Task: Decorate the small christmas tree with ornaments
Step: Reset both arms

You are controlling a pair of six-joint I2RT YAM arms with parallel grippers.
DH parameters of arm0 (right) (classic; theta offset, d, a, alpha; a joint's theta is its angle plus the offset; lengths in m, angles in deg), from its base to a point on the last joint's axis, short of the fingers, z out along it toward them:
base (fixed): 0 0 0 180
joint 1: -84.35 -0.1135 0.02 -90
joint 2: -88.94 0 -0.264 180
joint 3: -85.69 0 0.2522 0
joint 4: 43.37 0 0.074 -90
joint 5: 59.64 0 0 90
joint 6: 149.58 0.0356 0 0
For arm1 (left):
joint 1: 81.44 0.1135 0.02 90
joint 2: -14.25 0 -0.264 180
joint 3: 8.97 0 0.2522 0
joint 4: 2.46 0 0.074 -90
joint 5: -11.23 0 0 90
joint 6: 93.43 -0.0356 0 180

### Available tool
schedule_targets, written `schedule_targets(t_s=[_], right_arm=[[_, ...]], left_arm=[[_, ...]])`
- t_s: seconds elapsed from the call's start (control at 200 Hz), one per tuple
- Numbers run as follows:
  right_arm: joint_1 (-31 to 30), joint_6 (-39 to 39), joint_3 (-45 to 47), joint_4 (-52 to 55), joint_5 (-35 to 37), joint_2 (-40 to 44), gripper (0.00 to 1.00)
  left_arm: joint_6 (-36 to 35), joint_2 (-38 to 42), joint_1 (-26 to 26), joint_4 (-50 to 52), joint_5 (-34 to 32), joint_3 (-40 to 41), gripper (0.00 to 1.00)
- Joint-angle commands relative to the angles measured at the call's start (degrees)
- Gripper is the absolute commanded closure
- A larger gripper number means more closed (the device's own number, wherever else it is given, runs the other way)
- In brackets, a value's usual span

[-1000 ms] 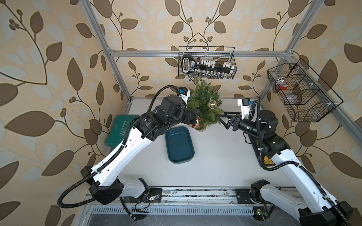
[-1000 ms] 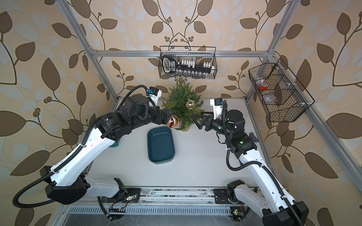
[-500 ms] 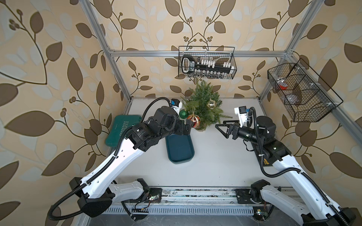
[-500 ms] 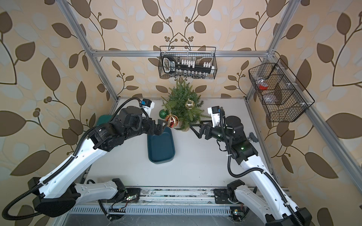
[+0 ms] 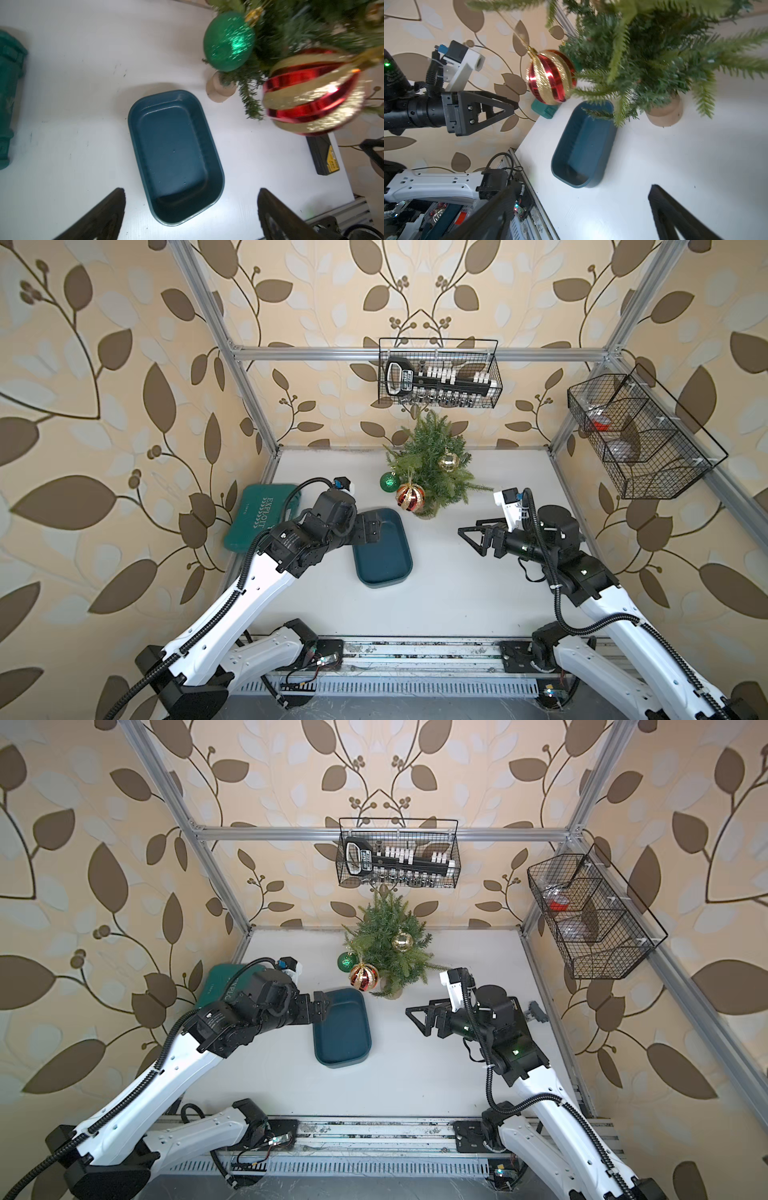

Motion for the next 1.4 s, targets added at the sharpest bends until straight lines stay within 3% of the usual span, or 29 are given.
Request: schedule_targets(t_s=[0.0,0.125,0.235,0.45,0.61,0.745,0.98,1.13,1.34,1.395], right_arm=[[1.5,1.1,2.6,1.6,4.8,0.7,0.00],[7.7,4.2,4.9,1.0,8.1,0.3,0.00],[12.0,6.5,6.7,-1.8,10.3,-1.1,0.00],[13.4,9.3,6.0,-5.0,27.8,-5.6,0.00],[13.4,7.3,4.6,-8.7,39.9,-11.5,0.00],[13.4,3.2,5.5,-17.4,49.2,-14.3,0.00],[13.6,-8.9,5.7,-27.8,65.1,-23.4,0.00],[14.5,-11.2,8.4,-34.5,67.0,-28.6,0.00],[14.6,-16.9,19.2,-57.4,62.4,-29.1,0.00],[15.6,-16.7,19.0,-56.0,59.0,-28.5,0.00]], left_arm=[[4.9,0.9,2.2,0.3,-0.7,3.4,0.01],[9.2,0.3,4.0,0.8,-6.1,6.8,0.01],[9.9,-0.4,8.5,-1.1,-5.9,9.3,0.01],[8.9,-4.2,15.9,-6.6,-4.7,9.5,0.01],[3.7,-9.7,19.0,-11.3,-11.6,8.5,0.01],[-5.6,-13.9,19.9,-21.5,-23.3,10.2,0.01],[-14.2,-22.6,25.9,-35.6,-26.3,13.5,0.01],[-18.4,-25.9,29.0,-50.4,-23.5,20.7,0.01],[-21.8,-26.0,30.5,-65.1,-19.1,28.5,0.02],[-22.0,-26.2,30.5,-71.5,-18.6,32.5,0.02]])
